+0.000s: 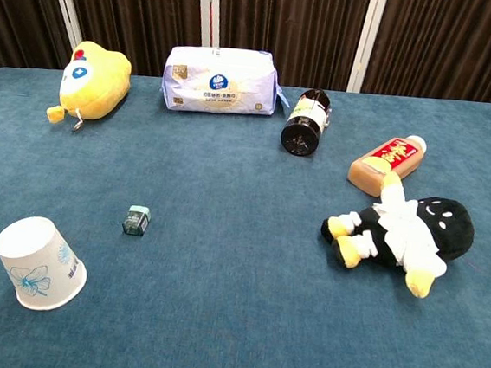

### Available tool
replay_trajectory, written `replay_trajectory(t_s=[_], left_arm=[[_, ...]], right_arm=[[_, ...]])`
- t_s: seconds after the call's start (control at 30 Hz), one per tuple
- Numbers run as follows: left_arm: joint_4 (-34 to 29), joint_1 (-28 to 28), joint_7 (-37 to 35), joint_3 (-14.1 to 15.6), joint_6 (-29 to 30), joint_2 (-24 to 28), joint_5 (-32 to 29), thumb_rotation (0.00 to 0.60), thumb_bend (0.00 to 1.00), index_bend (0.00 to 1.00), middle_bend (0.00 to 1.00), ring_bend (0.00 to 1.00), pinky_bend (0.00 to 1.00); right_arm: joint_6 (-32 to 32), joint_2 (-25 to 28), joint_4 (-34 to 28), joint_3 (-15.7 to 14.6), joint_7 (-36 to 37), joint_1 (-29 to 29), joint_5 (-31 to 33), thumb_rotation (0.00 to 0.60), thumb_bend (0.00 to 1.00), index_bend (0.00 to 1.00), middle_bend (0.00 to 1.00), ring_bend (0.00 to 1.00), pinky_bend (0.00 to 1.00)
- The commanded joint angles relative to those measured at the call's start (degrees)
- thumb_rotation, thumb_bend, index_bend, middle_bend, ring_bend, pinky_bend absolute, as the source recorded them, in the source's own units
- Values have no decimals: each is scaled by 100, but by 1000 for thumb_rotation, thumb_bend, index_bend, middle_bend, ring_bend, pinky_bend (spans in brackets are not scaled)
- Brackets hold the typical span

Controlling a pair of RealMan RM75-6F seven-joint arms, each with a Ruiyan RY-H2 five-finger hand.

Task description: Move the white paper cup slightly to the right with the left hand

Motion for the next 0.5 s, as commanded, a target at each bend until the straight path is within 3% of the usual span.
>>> replay_trajectory(t_s=[0.03, 0.5], left_arm=[[-4, 1, 4, 3, -1, 2, 0, 600, 74, 0, 0, 0, 7], [-5, -172, -113, 155, -343, 140, 221, 600, 76, 0, 0, 0, 17]], right_arm=[[0, 1, -1, -1, 0, -1, 2, 600, 237, 0, 0, 0, 0], [-44, -20, -18, 10, -34, 21, 34, 600, 236, 0, 0, 0, 0]])
